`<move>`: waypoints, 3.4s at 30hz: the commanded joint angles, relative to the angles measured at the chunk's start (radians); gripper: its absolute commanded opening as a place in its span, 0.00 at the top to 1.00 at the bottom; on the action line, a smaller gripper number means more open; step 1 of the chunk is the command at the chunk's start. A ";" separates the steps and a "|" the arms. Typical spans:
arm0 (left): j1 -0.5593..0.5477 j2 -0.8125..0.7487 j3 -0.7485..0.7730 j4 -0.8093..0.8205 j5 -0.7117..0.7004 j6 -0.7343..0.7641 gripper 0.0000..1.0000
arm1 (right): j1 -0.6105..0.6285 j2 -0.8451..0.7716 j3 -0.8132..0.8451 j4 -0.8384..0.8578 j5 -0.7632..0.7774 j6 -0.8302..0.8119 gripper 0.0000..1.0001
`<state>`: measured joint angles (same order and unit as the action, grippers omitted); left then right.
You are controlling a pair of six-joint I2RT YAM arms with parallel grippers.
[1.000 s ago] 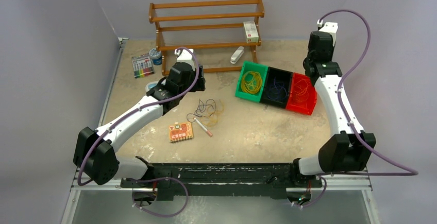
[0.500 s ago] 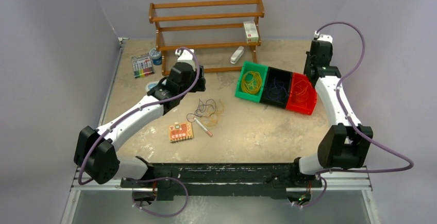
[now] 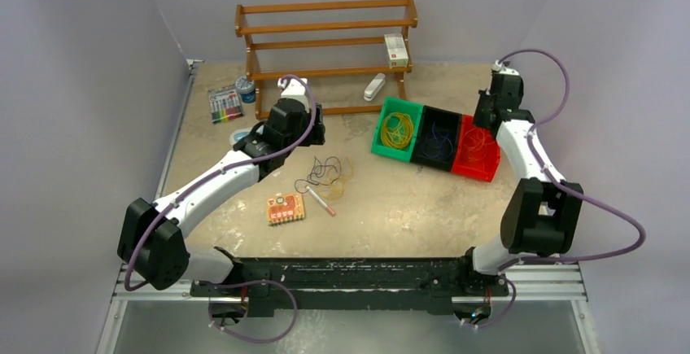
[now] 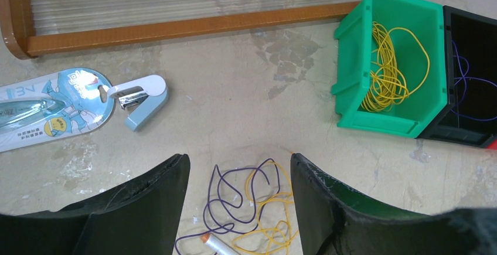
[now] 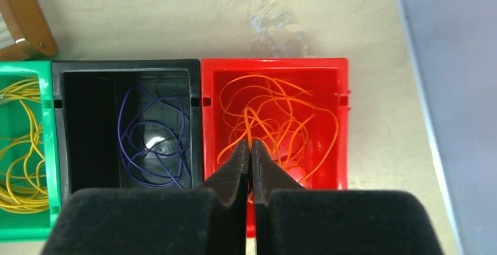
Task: Untangle the cables
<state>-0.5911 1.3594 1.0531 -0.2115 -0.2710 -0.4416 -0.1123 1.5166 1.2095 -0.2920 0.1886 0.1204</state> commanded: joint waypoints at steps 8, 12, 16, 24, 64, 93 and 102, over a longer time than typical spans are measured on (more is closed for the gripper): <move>0.004 0.000 0.038 0.020 0.001 0.012 0.37 | -0.041 0.081 -0.066 0.153 -0.186 0.096 1.00; 0.005 0.003 0.039 0.022 0.006 0.010 0.37 | -0.042 0.087 -0.075 0.162 -0.108 0.101 1.00; 0.005 0.008 0.039 0.025 0.010 0.008 0.37 | -0.043 0.107 -0.074 0.152 -0.036 0.092 1.00; 0.005 0.014 0.041 0.026 0.025 0.004 0.37 | -0.042 0.184 -0.076 0.163 -0.059 0.106 1.00; 0.005 -0.011 0.029 0.026 -0.002 -0.005 0.38 | -0.043 -0.048 -0.045 0.127 -0.006 0.124 0.51; -0.020 0.109 -0.151 0.207 -0.001 -0.116 0.34 | 0.554 -0.036 -0.269 0.595 -0.423 0.329 0.53; -0.035 0.156 -0.174 0.230 0.025 -0.105 0.33 | 0.668 0.168 -0.180 0.579 -0.421 0.342 0.53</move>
<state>-0.6178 1.4944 0.8913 -0.0517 -0.2630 -0.5392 0.5293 1.6524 0.9558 0.2390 -0.2527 0.4347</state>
